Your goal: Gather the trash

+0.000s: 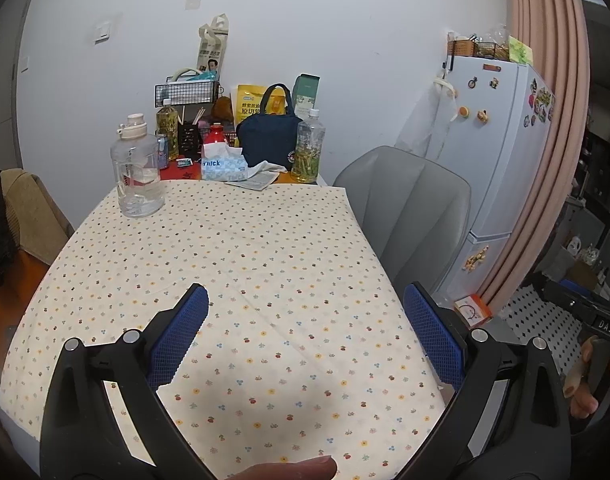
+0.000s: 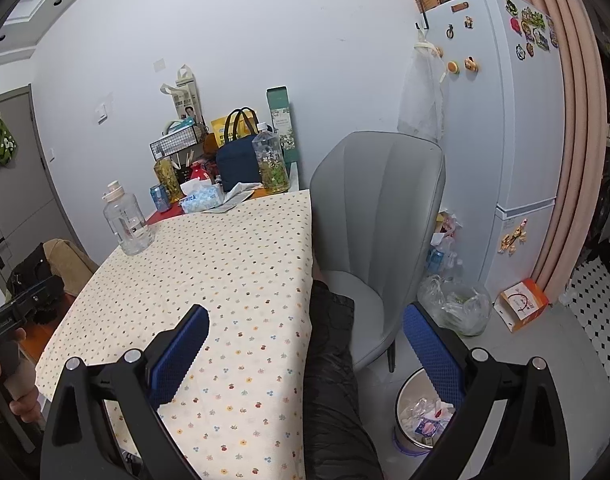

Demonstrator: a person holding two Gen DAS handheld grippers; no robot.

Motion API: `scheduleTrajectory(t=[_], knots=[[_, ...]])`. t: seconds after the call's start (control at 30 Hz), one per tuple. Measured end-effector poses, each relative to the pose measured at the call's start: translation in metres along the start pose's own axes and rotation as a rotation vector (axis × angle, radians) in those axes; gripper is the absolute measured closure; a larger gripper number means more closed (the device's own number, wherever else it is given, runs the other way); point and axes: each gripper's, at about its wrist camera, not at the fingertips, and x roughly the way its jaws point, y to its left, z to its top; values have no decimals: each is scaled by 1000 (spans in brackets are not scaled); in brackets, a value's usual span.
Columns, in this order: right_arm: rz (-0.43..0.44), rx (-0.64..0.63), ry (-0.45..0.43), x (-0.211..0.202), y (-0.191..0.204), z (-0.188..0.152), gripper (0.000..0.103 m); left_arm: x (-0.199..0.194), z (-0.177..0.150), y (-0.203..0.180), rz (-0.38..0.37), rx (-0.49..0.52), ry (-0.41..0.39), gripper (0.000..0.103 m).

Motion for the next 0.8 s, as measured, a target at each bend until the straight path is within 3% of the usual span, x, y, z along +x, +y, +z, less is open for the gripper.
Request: scheduleTrajectory(t=[0.8], knots=[[31, 20, 16, 6, 0, -2, 8, 2, -2, 3, 4, -5, 6, 6]])
